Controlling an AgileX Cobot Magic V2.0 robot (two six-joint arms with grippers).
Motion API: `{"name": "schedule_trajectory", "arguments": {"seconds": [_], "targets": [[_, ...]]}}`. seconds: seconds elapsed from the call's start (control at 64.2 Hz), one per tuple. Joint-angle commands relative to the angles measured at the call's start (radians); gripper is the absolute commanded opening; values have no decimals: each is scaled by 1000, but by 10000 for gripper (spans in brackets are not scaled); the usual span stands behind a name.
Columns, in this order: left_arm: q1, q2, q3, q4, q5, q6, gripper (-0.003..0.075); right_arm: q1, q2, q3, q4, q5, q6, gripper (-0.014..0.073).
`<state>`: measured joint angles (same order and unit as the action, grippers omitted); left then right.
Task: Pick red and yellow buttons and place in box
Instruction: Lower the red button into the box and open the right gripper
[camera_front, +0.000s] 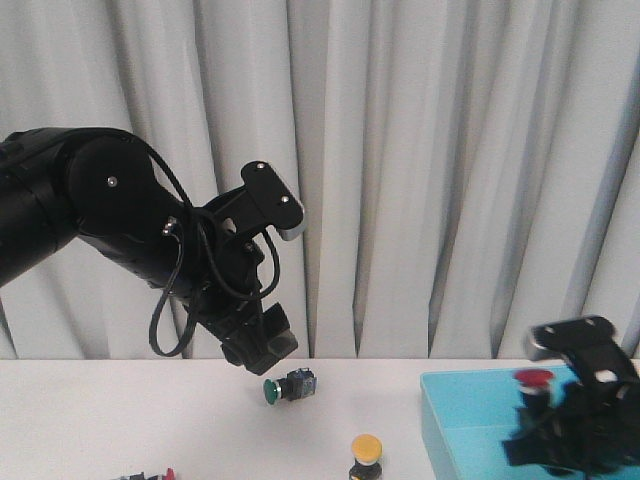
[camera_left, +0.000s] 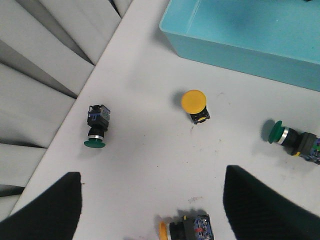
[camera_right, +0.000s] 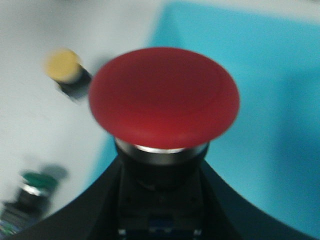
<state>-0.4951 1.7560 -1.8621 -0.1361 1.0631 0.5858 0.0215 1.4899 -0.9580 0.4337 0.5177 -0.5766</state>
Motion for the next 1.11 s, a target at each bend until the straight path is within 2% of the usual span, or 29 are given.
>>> {"name": "schedule_trajectory", "arguments": {"seconds": [0.0,0.218,0.53,0.67,0.951,1.091], "targets": [[-2,-44,-27,-17,-48,-11,556,-71,-12,-32,-118,52,130,221],[-2,-44,-27,-18,-49,-11,556,-99,77,-32,-173,69,145,227],[-2,-44,-27,-19,-47,-11,556,-99,224,-32,-257,-8,182,241],[-2,-44,-27,-19,-47,-11,556,-99,242,-32,-263,-12,182,274],[-2,-44,-27,-19,-47,-11,554,-99,242,-32,-268,-18,182,403],[-2,-44,-27,-18,-47,-11,554,-99,233,-32,-268,-26,182,412]]}}
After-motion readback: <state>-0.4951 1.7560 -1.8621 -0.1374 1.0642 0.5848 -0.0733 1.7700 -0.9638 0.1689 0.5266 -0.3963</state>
